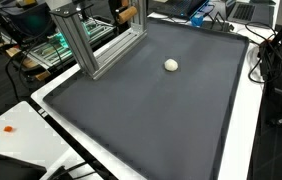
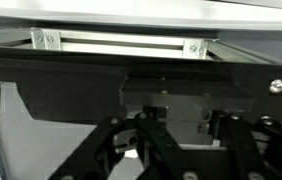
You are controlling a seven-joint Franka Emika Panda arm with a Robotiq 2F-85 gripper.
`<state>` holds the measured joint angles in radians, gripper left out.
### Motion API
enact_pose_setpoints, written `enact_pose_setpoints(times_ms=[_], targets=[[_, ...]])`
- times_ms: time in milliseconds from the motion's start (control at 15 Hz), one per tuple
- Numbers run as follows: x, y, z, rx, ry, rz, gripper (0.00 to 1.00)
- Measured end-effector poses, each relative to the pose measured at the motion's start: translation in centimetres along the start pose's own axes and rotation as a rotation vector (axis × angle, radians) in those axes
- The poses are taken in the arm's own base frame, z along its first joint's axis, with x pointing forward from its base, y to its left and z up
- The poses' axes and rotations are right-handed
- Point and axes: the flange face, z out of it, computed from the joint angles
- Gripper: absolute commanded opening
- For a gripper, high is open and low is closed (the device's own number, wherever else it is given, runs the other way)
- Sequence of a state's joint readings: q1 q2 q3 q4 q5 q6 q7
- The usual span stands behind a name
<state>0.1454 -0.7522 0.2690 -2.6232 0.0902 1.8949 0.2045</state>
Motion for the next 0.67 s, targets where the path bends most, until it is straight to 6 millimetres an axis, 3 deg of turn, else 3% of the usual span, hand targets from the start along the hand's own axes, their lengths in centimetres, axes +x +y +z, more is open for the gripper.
enact_pose_setpoints(times_ms=[667], targets=[[0.24, -0.11, -0.06, 0.004, -0.013, 0.004, 0.22]])
